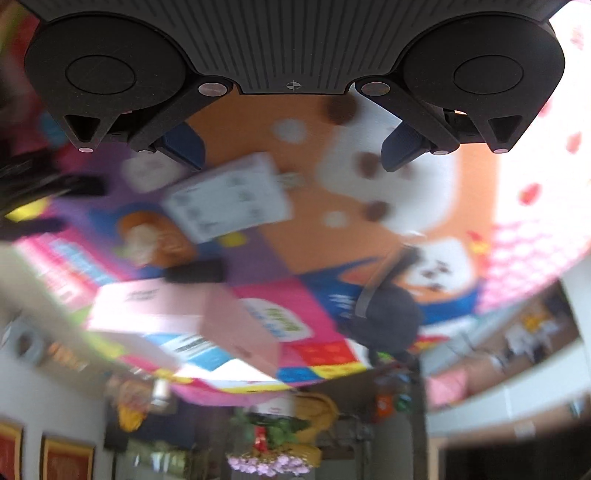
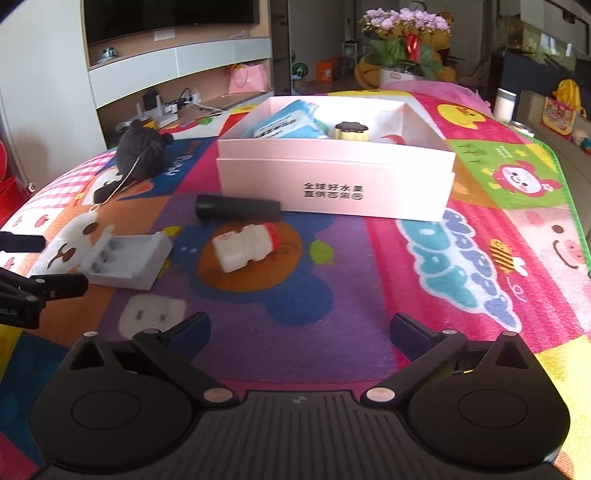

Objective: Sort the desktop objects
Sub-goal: 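Grasp the white charger with the left gripper while the right gripper grasps the white yogurt bottle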

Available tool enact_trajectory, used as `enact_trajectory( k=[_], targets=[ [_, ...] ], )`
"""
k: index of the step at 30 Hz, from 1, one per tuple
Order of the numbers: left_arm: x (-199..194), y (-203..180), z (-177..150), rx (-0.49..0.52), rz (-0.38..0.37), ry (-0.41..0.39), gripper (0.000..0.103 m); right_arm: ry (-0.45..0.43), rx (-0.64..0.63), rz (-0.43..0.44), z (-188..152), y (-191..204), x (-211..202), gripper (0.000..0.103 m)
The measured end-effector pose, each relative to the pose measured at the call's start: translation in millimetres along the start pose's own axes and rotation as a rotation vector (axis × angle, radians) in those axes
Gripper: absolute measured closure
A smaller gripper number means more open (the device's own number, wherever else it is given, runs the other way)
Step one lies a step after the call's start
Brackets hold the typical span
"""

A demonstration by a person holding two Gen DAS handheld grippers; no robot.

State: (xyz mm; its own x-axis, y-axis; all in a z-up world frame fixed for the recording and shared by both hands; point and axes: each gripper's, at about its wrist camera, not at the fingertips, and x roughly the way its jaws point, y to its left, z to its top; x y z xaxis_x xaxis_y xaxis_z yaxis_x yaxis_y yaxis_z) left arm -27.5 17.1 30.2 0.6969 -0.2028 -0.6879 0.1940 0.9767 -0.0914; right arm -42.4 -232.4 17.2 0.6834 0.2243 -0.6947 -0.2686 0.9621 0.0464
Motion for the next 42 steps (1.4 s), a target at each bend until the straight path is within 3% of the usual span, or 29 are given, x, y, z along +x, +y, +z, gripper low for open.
enact_trajectory(
  k=[5,9,11,18,21,27,31,34,37,40,42],
  targets=[
    [12,-27,3,-0.037,-0.062,0.021,0.000,0.005,-0.010,-0.008,-2,1,1,0.000],
    [25,-43,8,-0.016,0.000,0.020,0.000,0.006,-0.021,-0.017,-3,4,1,0.000],
    [29,-39,12,-0.039,0.004,0.018,0.000,0.004,-0.001,-0.024,-3,3,1,0.000],
    [37,-22,15,0.023,0.142,0.014,0.000,0.004,-0.008,-0.020,-3,3,1,0.000],
    [33,-7,14,0.001,0.171,0.014,0.000,0.003,-0.035,0.017,0,4,2,0.000],
    [20,11,4,-0.020,0.166,0.016,0.000,-0.173,-0.249,0.017,18,22,-1,0.001],
    [16,12,-2,-0.013,0.165,-0.004,0.000,-0.112,-0.269,0.096,38,26,19,0.025],
    [16,12,-3,-0.010,0.162,-0.015,0.000,-0.077,-0.245,0.103,43,26,34,0.030],
    [17,12,-3,-0.010,0.153,-0.016,0.000,-0.040,-0.208,0.119,44,21,39,0.056],
    [19,11,0,-0.005,0.149,-0.014,0.000,-0.042,-0.178,0.128,38,18,26,0.057],
    [21,10,4,0.014,0.106,-0.013,0.000,-0.042,-0.153,0.116,31,13,17,0.057]
  ],
)
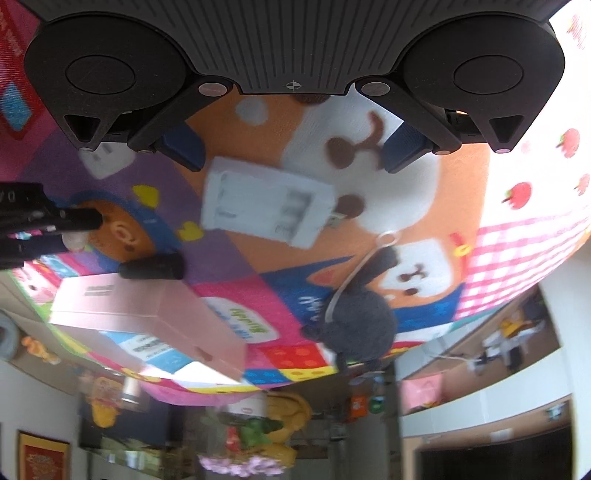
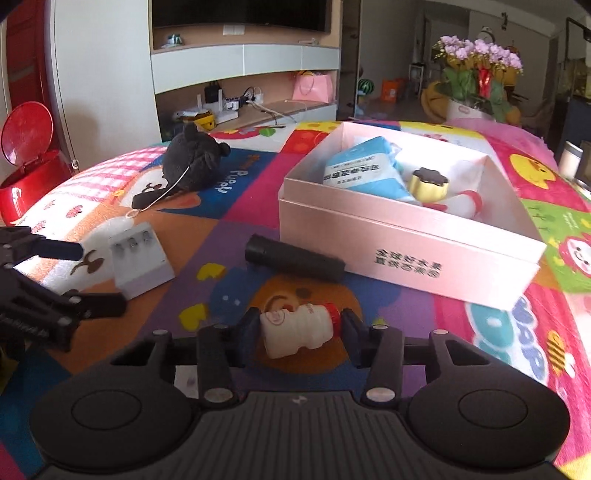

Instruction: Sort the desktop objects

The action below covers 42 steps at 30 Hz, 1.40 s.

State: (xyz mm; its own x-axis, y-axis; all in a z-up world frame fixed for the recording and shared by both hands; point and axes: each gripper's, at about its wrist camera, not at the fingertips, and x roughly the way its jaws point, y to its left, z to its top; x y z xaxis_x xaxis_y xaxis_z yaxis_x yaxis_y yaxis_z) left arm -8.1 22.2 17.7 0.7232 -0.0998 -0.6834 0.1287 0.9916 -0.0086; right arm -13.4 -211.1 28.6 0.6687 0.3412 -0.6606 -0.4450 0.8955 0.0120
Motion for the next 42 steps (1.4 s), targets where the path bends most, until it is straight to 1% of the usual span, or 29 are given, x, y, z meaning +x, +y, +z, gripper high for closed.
enact_trajectory(
  k=[2,3,5,8,12,15,23,25,26,28,31,33,34,35,39,40,41,42],
  targets=[
    [3,-2,6,0.027,-0.064,-0.010,0.000,0.011,0.044,-0.013,-8,-5,-7,0.057],
    [5,-3,9,0.039,-0.078,-0.019,0.000,0.017,0.067,-0.025,-12,-8,-11,0.057],
    [12,-8,15,0.076,-0.069,-0.030,0.000,0.015,0.102,-0.047,-22,-13,-19,0.057],
    [27,-12,23,0.115,-0.024,-0.003,0.000,0.010,0.127,-0.078,-32,-14,-30,0.057],
    [35,-6,29,0.082,-0.054,0.011,0.000,-0.017,0.128,-0.100,-39,-12,-34,0.057],
    [38,-4,31,0.079,-0.054,0.005,0.000,-0.026,0.112,-0.117,-40,-8,-32,0.056],
    [35,-9,30,0.067,-0.040,0.007,0.000,-0.030,0.117,-0.111,-40,-9,-32,0.055],
    [31,-11,27,0.068,-0.042,0.006,0.003,-0.030,0.115,-0.113,-40,-9,-32,0.055],
    [29,-12,26,0.069,-0.041,0.003,0.007,-0.029,0.112,-0.115,-40,-8,-32,0.055],
    [23,-15,23,0.065,-0.050,0.006,0.007,-0.025,0.099,-0.121,-40,-6,-32,0.054],
    [11,-19,15,0.061,-0.071,0.002,0.007,-0.019,0.067,-0.110,-40,-1,-34,0.048],
    [-1,-23,9,0.061,-0.084,-0.009,0.007,-0.021,0.038,-0.104,-41,3,-36,0.041],
    [-8,-25,6,0.059,-0.093,-0.016,0.007,-0.026,0.023,-0.103,-40,4,-37,0.032],
    [-14,-27,2,0.055,-0.102,-0.023,0.007,-0.034,0.012,-0.106,-40,6,-37,0.029],
    [-40,-34,-10,0.039,-0.126,-0.045,0.007,-0.029,-0.004,-0.109,-35,5,-38,0.029],
    [-44,-35,-13,0.036,-0.130,-0.048,0.007,-0.022,0.000,-0.104,-34,4,-38,0.033],
    [-48,-37,-16,0.033,-0.133,-0.049,0.007,-0.015,0.005,-0.097,-33,3,-39,0.041],
    [-52,-38,-19,0.031,-0.136,-0.050,0.007,-0.004,0.009,-0.094,-33,3,-39,0.046]
  ],
)
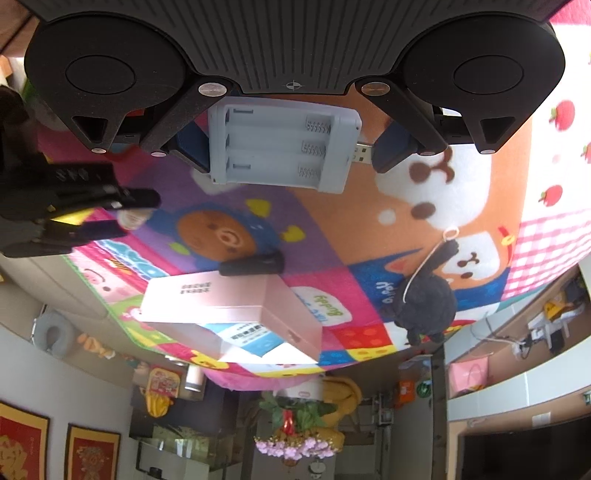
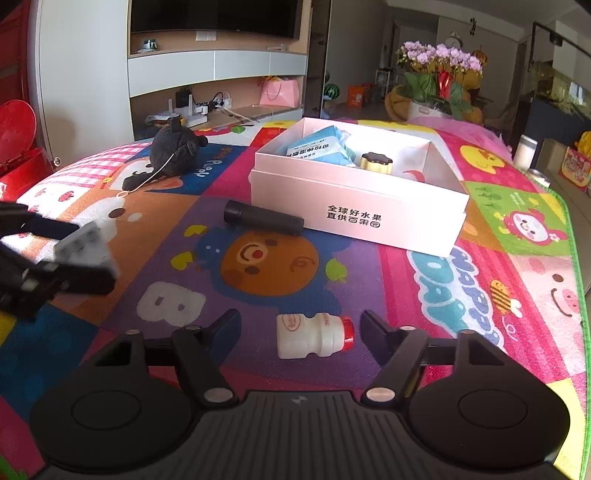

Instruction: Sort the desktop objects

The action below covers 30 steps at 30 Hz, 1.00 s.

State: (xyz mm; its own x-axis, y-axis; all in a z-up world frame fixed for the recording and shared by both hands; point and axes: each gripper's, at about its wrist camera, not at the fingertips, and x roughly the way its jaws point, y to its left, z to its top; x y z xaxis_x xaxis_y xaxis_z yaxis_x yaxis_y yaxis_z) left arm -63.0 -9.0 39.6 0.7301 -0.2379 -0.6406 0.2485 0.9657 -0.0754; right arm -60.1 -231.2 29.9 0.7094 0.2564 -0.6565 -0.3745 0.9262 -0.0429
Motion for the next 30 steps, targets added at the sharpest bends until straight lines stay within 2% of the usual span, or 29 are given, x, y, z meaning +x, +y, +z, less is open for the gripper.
enact_trajectory(
  k=[2,5,9,13,17,22,26,27,30],
  targets=[
    [-4,-4,-4,0.004,-0.003,0.003,0.007,0.023,0.009,0.003,0,-2,-2,0.060],
    [-9,-10,-7,0.014,-0.003,0.003,0.007,0.021,0.022,-0.015,-2,-7,-13,0.060],
    [-21,-23,-2,0.042,-0.017,-0.036,0.007,-0.030,0.038,-0.017,1,-19,-48,0.060],
    [-34,-43,18,0.090,-0.051,-0.107,0.007,-0.149,0.036,-0.068,16,-38,-95,0.060],
    [-35,-68,58,0.178,-0.079,-0.207,0.007,-0.313,0.048,-0.132,40,-62,-142,0.060],
    [-3,-103,123,0.371,-0.088,-0.301,0.007,-0.424,0.095,-0.153,66,-92,-165,0.060],
    [38,-123,169,0.489,-0.106,-0.415,0.006,-0.442,0.101,-0.176,78,-110,-157,0.060],
    [51,-126,178,0.506,-0.117,-0.432,0.003,-0.438,0.105,-0.179,80,-114,-153,0.060],
    [83,-130,195,0.497,-0.141,-0.377,0.002,-0.414,0.120,-0.200,86,-125,-137,0.060]
  ],
)
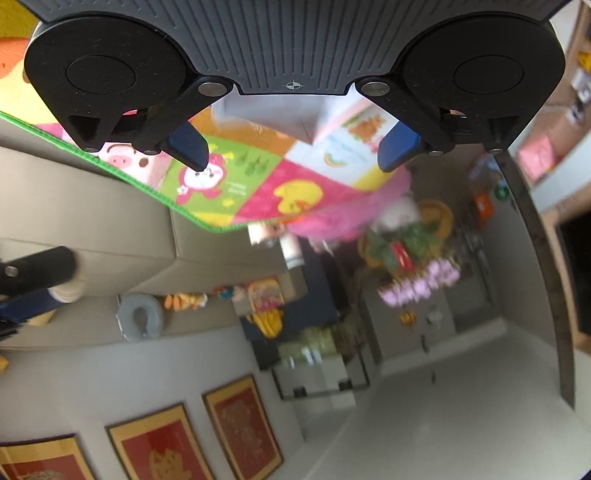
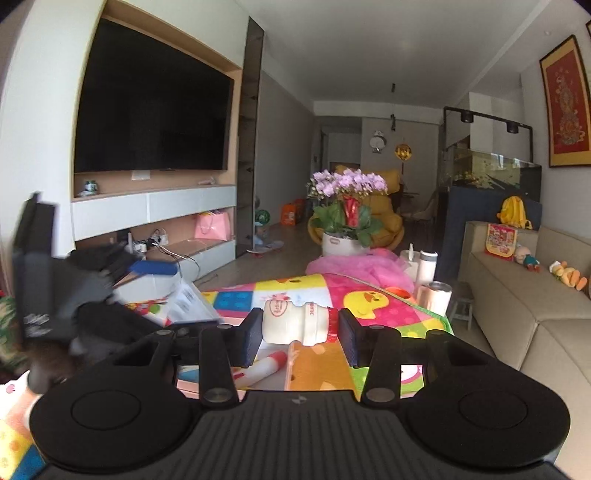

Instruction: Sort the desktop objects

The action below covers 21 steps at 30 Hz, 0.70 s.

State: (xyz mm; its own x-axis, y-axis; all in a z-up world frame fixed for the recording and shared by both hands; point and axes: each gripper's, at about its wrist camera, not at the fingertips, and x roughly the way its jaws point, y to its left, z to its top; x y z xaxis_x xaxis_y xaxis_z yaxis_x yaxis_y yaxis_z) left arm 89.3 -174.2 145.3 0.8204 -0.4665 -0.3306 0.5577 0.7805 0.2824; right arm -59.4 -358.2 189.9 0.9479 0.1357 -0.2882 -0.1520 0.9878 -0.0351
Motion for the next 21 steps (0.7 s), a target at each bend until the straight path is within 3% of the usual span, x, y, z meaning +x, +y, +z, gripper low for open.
enact_trajectory(
  k=[6,12,18,21],
  targets=[
    [-18,22,-50,-0.210,0.067,0.147,0.000,0.040,0.020,-0.019,-2,-13,27,0.060],
    [-66,39,-127,-0.376,0.128,0.300,0.000,0.092,0.076,0.051,8,-9,63,0.060],
    [-118,60,-177,-0.594,0.183,0.322,0.000,0.188,0.149,0.165,28,22,116,0.060],
    [-130,67,-185,-0.630,0.204,0.311,0.000,0.209,0.159,0.186,45,48,152,0.060]
  ],
)
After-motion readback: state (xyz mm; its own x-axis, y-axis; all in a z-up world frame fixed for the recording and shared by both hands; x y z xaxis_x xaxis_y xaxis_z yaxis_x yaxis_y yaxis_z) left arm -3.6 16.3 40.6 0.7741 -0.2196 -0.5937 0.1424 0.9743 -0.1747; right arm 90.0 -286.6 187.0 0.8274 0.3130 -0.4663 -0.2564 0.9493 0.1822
